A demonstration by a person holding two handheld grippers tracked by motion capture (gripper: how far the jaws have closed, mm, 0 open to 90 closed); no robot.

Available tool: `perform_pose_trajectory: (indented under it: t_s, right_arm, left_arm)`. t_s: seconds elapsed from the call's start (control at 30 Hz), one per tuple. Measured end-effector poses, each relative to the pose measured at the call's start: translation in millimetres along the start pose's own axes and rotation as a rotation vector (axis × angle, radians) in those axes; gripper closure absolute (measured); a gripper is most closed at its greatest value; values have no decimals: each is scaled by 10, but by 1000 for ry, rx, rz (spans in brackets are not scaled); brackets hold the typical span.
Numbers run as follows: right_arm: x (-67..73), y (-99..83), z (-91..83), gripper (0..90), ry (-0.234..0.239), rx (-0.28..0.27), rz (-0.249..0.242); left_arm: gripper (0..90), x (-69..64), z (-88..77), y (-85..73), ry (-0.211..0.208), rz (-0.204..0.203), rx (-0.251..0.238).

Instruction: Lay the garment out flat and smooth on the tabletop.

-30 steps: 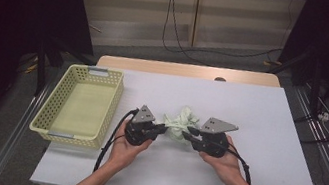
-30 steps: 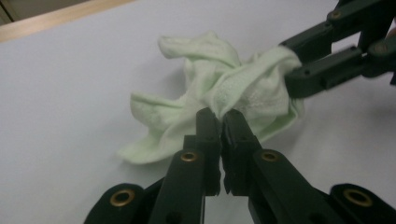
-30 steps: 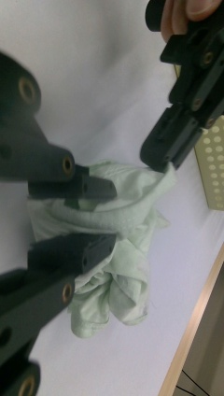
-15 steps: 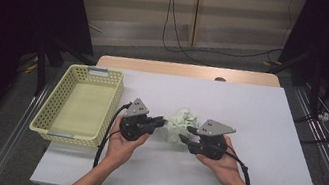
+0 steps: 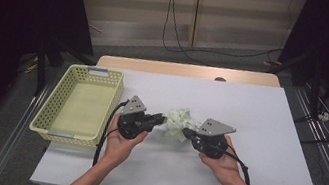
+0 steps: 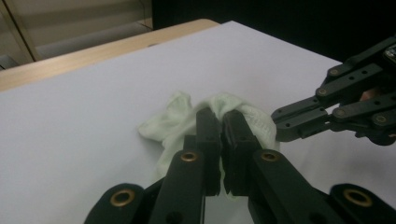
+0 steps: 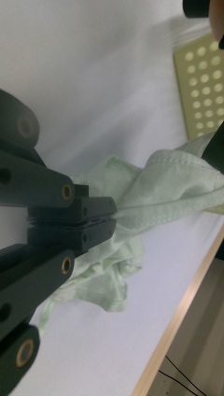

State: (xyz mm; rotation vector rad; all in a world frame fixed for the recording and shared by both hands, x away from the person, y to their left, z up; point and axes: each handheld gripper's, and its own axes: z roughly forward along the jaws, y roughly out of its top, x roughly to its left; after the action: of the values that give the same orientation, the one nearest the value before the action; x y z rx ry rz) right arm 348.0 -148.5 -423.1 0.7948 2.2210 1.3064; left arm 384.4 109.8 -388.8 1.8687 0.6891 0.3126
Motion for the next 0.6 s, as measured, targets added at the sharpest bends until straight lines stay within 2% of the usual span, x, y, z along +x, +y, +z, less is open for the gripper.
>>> perform_pose_trajectory:
  t_s: [0.1, 0.3, 0.43, 0.6]
  right_arm:
    - [23, 85, -47, 892, 3, -26, -9]
    - [44, 244, -50, 891, 3, -69, -17]
    - [57, 194, 8, 891, 11, -45, -12]
    - [79, 47, 58, 891, 34, 10, -8]
  left_arm:
    - [865, -9, -69, 79, 7, 2, -18]
    - [865, -96, -163, 231, -12, 26, -53]
    - [865, -107, -35, 199, -10, 51, -7]
    - [864, -104, 182, 96, -21, 54, 45]
